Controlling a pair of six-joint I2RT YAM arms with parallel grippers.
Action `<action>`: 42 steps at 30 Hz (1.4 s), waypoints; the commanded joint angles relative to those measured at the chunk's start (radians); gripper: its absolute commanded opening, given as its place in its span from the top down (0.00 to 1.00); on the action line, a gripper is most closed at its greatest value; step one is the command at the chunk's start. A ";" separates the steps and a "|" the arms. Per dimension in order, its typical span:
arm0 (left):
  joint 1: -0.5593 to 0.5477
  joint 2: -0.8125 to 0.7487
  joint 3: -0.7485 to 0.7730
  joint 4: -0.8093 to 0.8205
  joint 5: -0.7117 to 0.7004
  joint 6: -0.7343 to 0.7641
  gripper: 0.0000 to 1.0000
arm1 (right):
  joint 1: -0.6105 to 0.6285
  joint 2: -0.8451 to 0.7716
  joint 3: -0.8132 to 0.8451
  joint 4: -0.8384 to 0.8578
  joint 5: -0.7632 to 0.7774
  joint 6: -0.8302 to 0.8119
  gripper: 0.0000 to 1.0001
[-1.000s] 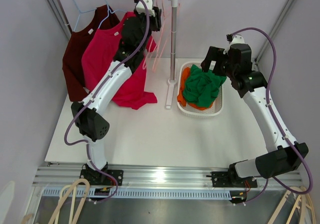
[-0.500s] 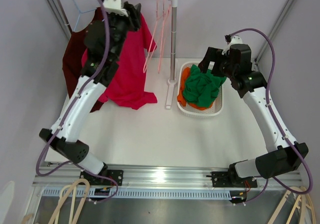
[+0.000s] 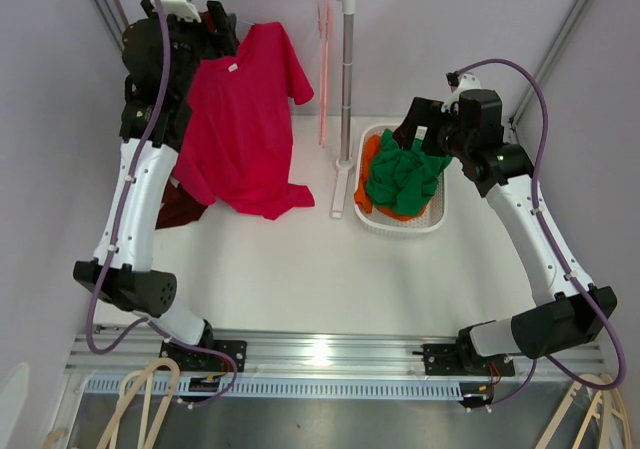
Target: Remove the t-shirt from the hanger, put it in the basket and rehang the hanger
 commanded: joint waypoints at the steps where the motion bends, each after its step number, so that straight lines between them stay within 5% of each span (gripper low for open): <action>1: 0.037 0.014 -0.035 0.038 0.122 -0.017 0.16 | -0.004 -0.022 0.043 -0.006 -0.046 0.000 0.00; 23: 0.069 0.237 0.162 0.085 0.036 0.023 0.14 | -0.003 0.049 0.119 -0.016 -0.051 -0.012 0.00; 40: 0.084 0.359 0.262 0.062 0.036 0.017 0.41 | -0.003 0.053 0.138 -0.028 -0.058 -0.010 0.00; 41: 0.086 0.358 0.262 0.062 0.003 0.017 0.44 | -0.003 0.055 0.138 -0.028 -0.058 -0.007 0.01; 42: 0.086 0.356 0.258 0.065 -0.002 0.019 0.65 | -0.003 0.053 0.139 -0.028 -0.058 -0.007 0.00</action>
